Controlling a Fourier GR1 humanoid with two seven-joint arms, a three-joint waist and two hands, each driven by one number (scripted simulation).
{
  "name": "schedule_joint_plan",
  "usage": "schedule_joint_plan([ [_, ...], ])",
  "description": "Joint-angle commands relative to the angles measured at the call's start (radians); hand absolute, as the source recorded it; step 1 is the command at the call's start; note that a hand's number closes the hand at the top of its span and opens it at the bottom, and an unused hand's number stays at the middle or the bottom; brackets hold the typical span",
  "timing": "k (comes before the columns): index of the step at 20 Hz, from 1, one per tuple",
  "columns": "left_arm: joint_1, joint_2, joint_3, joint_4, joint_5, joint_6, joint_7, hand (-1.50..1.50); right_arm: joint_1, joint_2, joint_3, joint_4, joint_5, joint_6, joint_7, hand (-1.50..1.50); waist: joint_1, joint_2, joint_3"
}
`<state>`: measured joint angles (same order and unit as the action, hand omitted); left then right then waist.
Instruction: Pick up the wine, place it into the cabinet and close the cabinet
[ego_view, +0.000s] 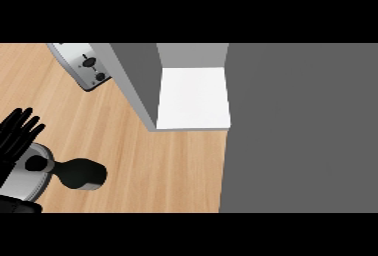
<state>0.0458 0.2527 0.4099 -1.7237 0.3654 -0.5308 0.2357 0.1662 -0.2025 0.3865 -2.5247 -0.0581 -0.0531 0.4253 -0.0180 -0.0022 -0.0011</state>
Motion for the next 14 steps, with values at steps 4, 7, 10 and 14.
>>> schedule_joint_plan([
  [4,-0.074,0.027,0.02,0.229,-0.107,-0.018,-0.139,-1.5,0.082,-0.034,0.005,-0.236,-0.048,0.011,0.057,-1.5,-0.005,0.001,0.0],
  [7,-0.07,0.004,-0.002,0.299,-0.168,-0.017,-0.216,-1.5,0.028,-0.032,-0.021,-0.248,-0.048,-0.012,0.106,-1.5,-0.002,0.001,0.0],
  [10,-0.06,0.02,-0.006,0.352,-0.208,-0.039,-0.281,-1.5,0.02,-0.036,0.001,-0.262,-0.02,-0.027,0.139,-1.5,-0.001,0.001,-0.001],
  [14,-0.096,0.007,-0.024,0.434,-0.249,-0.017,-0.319,-1.5,0.057,-0.057,0.014,-0.298,-0.03,-0.013,0.133,-1.5,-0.008,-0.001,0.0],
])
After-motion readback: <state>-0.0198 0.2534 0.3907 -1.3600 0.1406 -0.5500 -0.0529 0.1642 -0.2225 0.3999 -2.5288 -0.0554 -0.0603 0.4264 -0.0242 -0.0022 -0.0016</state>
